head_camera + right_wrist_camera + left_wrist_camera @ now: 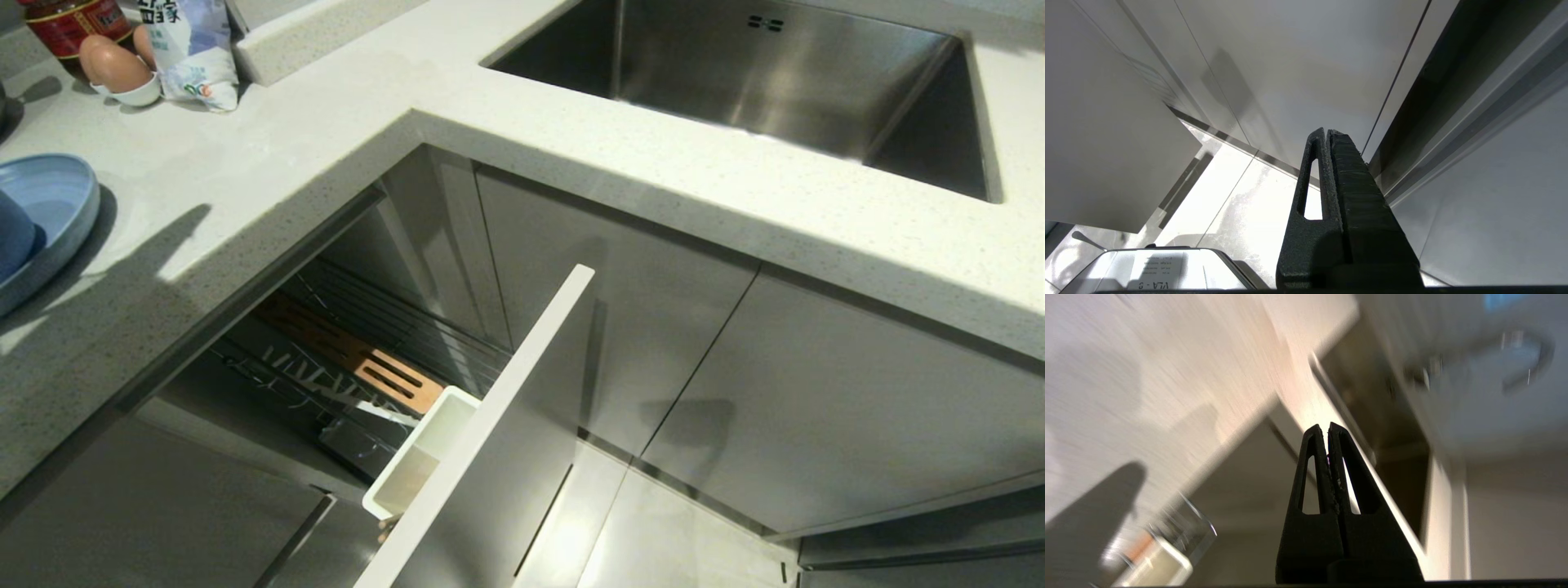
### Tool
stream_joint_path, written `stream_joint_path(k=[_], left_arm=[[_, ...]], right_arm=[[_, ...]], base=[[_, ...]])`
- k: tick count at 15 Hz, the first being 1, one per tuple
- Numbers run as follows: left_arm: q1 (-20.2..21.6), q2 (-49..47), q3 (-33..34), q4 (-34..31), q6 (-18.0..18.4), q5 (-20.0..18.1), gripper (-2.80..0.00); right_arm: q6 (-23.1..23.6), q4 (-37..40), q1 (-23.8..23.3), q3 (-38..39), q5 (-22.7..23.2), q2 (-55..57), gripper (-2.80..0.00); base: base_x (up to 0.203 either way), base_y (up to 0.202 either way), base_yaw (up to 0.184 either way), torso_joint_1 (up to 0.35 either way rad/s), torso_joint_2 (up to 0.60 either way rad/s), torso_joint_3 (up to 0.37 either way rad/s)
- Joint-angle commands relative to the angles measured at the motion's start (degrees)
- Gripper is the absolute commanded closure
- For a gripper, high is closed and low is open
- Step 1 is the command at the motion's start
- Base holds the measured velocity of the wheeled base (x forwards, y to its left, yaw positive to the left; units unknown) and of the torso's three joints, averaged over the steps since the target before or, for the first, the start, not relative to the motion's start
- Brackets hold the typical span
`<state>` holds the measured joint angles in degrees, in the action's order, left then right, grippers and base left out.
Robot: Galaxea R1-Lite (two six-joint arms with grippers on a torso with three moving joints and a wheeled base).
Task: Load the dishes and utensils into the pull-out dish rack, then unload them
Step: Close the cupboard
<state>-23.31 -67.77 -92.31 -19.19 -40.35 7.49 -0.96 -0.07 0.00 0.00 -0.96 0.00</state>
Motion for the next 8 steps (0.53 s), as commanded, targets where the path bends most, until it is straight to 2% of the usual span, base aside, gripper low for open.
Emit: stream_joint_path(k=[1,2,4,6,8], left_arm=[[-9.6,-4.3,-0.2,-0.9,-0.3,1.0,0.00],[-16.1,-5.3,0.1,-1.7,-0.3,2.4,0.00],[-27.6,-8.9,1.6,-3.5,-0.3,8.0,0.00],[-33.7,-15.2,3.8,-5.3,-0.4,14.1,0.00],[-37.5,-20.0,4.9,-9.1,-0.4,15.7,0.00]], right_arm=[[0.0,0.0,0.0,0.0,0.0,0.0,0.00],[0.0,0.0,0.0,0.0,0.0,0.0,0.00],[0.0,0.0,0.0,0.1,0.0,0.0,0.00],[0.0,0.0,0.0,0.0,0.0,0.0,0.00],[0.0,0.0,0.0,0.0,0.0,0.0,0.00]], base=[[0.000,0.000,0.000,0.000,0.00,0.000],[0.000,0.000,0.000,0.000,0.00,0.000],[0.000,0.000,0.000,0.000,0.00,0.000],[0.000,0.000,0.000,0.000,0.00,0.000],[0.000,0.000,0.000,0.000,0.00,0.000]])
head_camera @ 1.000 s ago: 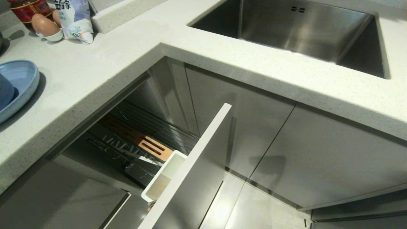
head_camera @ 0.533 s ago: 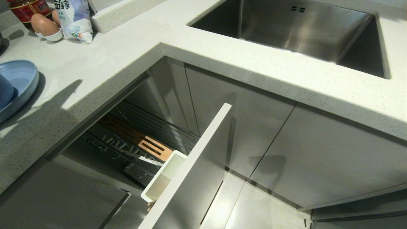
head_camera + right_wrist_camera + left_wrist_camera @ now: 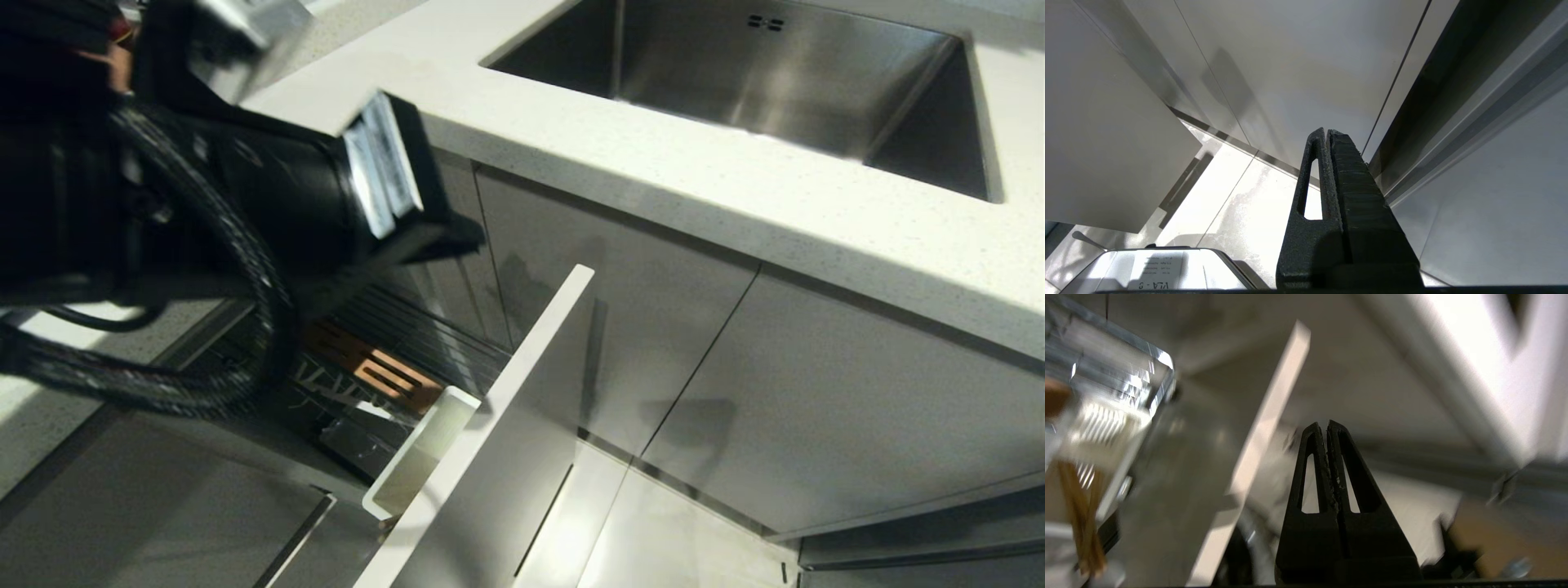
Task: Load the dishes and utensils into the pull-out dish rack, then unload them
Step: Close the cupboard
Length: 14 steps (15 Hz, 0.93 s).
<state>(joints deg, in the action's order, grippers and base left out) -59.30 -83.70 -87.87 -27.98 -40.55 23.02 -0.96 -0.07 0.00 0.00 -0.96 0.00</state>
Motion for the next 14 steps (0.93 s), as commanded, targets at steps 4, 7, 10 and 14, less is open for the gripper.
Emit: stream_joint_path(k=[4,7,10,14], left_arm=[[-7.3,-12.2,0.6,-5.1,-2.7,0.5,0.00],[-8.2,-15.2,0.6,-8.2,-3.2,0.6,0.00],[-8.1,-17.1,0.4,-10.6,-3.2,1.2,0.00],[-8.0,-17.7,0.2,-13.7,-3.2,6.9,0.00]], right_arm=[[0.0,0.0,0.0,0.1,0.0,0.0,0.00],[0.0,0.0,0.0,0.1,0.0,0.0,0.00],[0.0,0.0,0.0,0.0,0.0,0.0,0.00],[0.0,0.0,0.0,0.1,0.0,0.0,0.00]], base=[[0.000,0.000,0.000,0.000,0.00,0.000],[0.000,0.000,0.000,0.000,0.00,0.000],[0.000,0.000,0.000,0.000,0.00,0.000],[0.000,0.000,0.000,0.000,0.00,0.000]])
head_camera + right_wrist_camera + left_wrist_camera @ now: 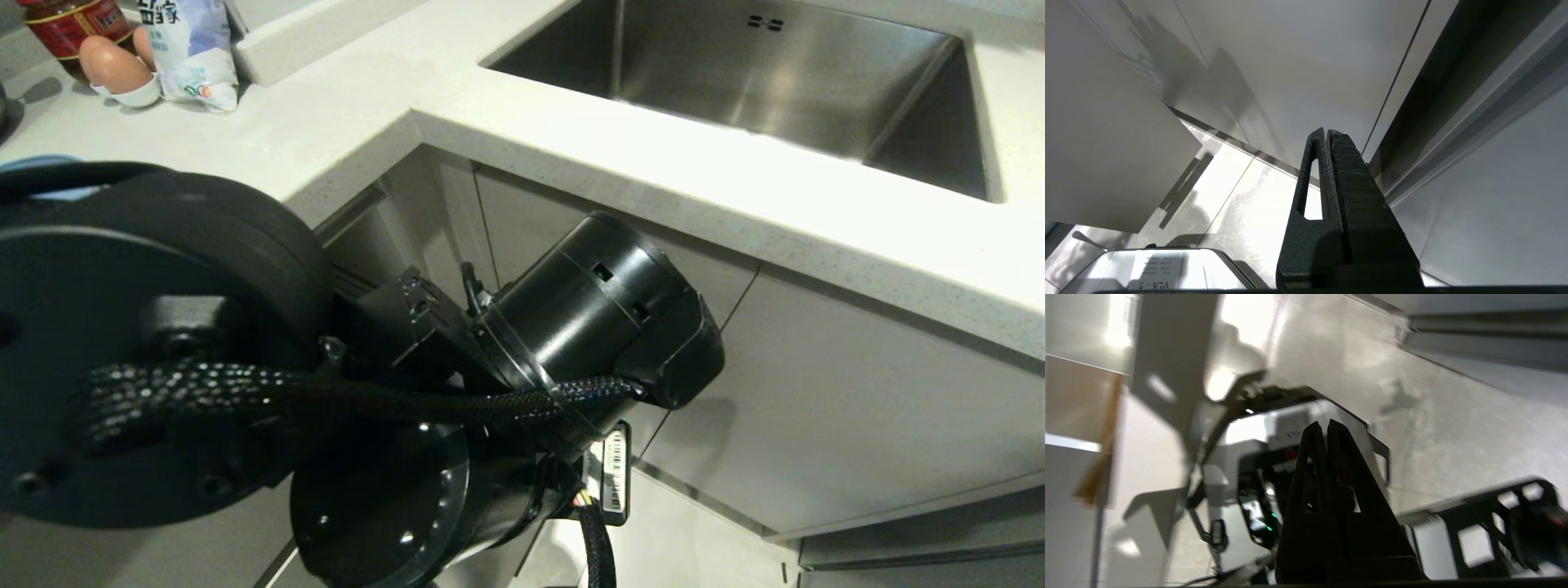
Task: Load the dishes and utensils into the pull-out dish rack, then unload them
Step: Close the cupboard
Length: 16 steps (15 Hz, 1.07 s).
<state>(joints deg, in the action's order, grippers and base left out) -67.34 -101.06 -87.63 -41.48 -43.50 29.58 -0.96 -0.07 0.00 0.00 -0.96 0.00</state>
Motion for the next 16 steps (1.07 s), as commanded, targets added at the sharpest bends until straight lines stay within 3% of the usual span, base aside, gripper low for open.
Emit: stream_joint_path(k=[1,10,16], left_arm=[[0.1,-0.4,0.1,-0.5,-0.3,1.8,0.00],[2.7,0.0,0.2,-5.5,-0.3,17.7,0.00],[8.2,0.3,0.7,-9.0,-0.4,21.8,0.00]], right_arm=[[0.0,0.0,0.0,0.0,0.0,0.0,0.00],[0.0,0.0,0.0,0.0,0.0,0.0,0.00],[0.0,0.0,0.0,0.0,0.0,0.0,0.00]], base=[[0.000,0.000,0.000,0.000,0.00,0.000],[0.000,0.000,0.000,0.000,0.00,0.000],[0.000,0.000,0.000,0.000,0.00,0.000]])
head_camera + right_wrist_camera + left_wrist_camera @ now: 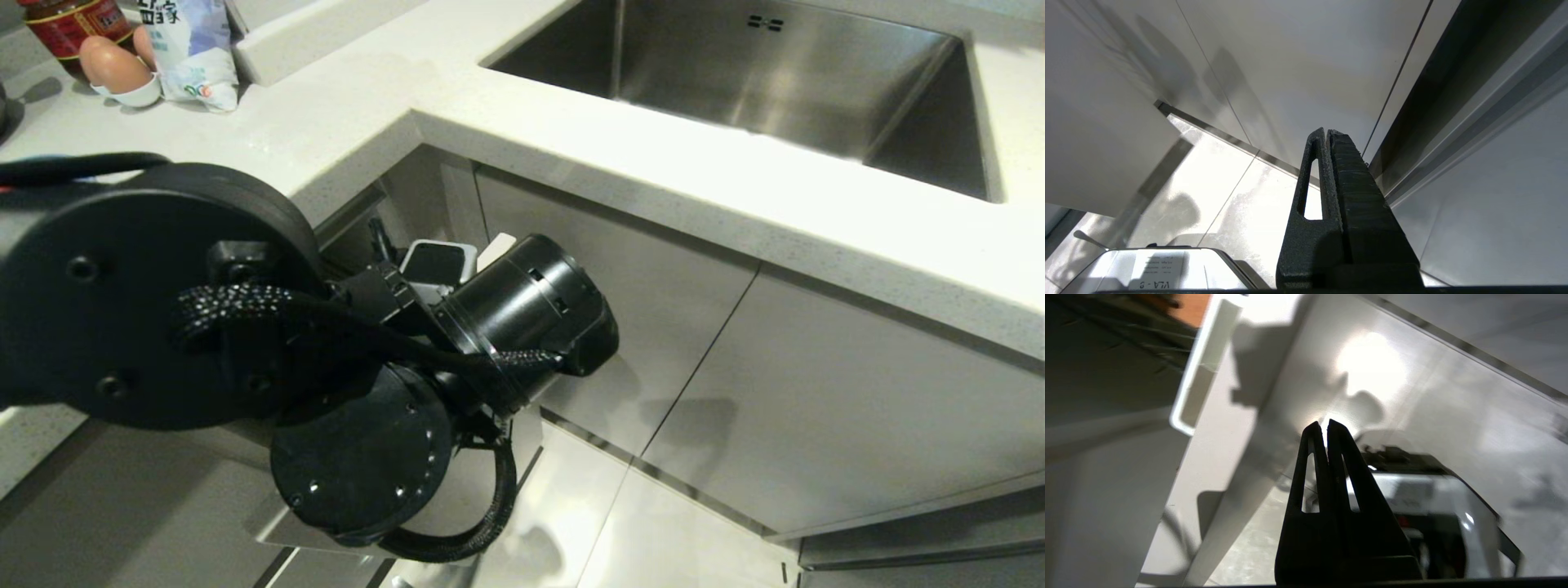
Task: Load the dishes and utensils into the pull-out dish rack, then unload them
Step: Close the cupboard
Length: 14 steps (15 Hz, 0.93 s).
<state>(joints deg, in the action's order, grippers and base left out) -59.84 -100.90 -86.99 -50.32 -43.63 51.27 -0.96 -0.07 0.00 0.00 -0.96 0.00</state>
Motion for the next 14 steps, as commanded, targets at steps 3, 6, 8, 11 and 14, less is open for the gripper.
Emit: stream_joint_path(k=[3,6,8,11,14], left_arm=[[5.1,0.1,0.1,-0.7,-0.1,1.8,0.00],[9.2,0.1,-0.2,-0.7,0.1,3.9,0.00],[12.1,0.2,-1.2,-0.7,0.3,5.0,0.00],[16.9,0.3,-2.8,-0.7,1.0,5.3,0.00],[16.7,0.1,-3.0,-0.7,1.1,5.3,0.00]], right_arm=[[0.0,0.0,0.0,0.0,0.0,0.0,0.00],[0.0,0.0,0.0,0.0,0.0,0.0,0.00],[0.0,0.0,0.0,0.0,0.0,0.0,0.00],[0.0,0.0,0.0,0.0,0.0,0.0,0.00],[0.0,0.0,0.0,0.0,0.0,0.0,0.00]], base=[[0.000,0.000,0.000,0.000,0.00,0.000],[0.000,0.000,0.000,0.000,0.00,0.000],[0.000,0.000,0.000,0.000,0.00,0.000],[0.000,0.000,0.000,0.000,0.00,0.000],[0.000,0.000,0.000,0.000,0.00,0.000]])
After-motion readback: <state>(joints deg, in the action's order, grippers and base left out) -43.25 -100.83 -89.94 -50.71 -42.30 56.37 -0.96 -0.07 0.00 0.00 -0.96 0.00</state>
